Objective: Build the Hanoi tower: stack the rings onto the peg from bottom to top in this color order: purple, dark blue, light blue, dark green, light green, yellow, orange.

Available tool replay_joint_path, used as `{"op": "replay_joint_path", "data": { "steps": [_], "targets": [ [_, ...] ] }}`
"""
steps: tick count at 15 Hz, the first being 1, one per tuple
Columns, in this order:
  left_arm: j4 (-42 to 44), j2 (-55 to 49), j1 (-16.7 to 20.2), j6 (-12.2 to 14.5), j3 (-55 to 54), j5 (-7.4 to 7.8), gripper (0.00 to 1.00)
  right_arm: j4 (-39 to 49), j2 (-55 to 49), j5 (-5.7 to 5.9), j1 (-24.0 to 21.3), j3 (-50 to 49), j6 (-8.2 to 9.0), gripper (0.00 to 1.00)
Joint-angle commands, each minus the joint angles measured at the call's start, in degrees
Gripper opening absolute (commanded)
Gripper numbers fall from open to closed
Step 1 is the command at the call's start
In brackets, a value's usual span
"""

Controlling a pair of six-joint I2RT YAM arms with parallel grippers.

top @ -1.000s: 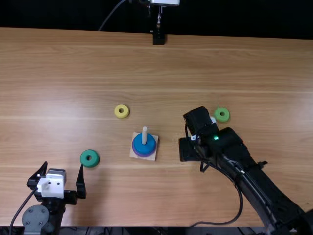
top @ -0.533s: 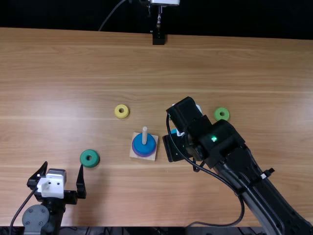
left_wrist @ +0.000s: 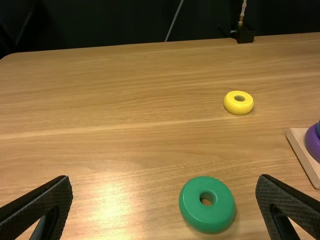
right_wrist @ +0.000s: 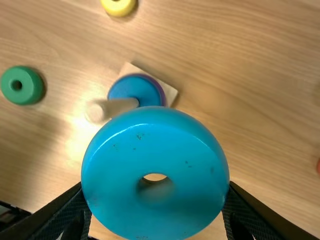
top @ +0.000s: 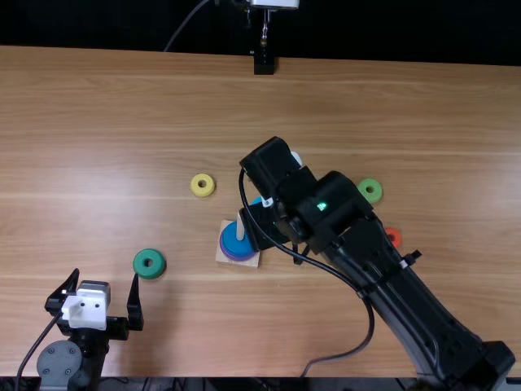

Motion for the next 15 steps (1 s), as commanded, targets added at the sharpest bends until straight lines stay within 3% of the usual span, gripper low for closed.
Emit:
{"op": "replay_joint_path", "data": {
  "steps": [1, 15],
  "targets": [
    [-4.9, -0.7, 0.1, 1.0, -5.8, 1.07, 1.00, -0.1, 0.9, -0.06, 1.6, 3.5, -0.42, 0.07],
    [-4.9, -0.7, 0.1, 1.0, -5.8, 1.07, 1.00, 0.6, 7.5, -0.06, 3.9, 7.6, -0.21, 0.07]
  ]
}}
